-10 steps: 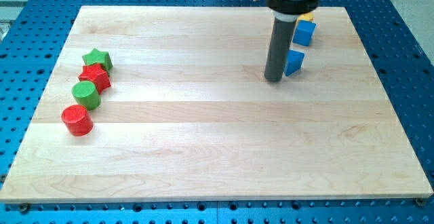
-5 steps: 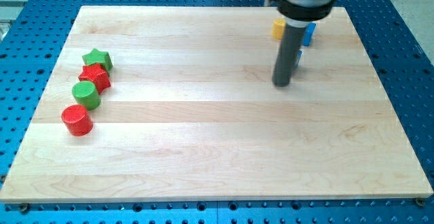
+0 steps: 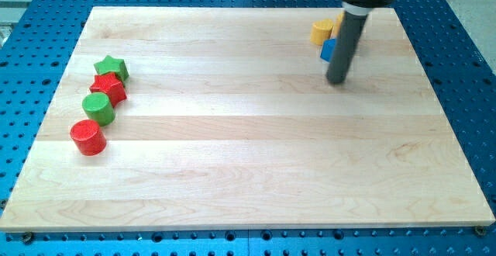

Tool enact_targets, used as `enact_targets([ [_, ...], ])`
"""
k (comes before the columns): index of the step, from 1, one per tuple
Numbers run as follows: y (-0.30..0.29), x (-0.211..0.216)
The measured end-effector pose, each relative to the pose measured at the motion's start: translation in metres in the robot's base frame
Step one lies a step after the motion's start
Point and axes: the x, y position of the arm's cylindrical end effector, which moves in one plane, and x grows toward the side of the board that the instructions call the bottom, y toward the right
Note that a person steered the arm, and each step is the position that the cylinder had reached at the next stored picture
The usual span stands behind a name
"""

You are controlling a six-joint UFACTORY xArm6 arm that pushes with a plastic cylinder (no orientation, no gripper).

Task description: Push the triangle into the cube

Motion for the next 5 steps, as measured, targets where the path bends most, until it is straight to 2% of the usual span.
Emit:
enact_targets([
  [1,0.005,-0.018],
  [2,0.016,-0.053],
  [3,-0.013,-0.012],
  [4,-0.062,0.08],
  [5,-0.08,0.147],
])
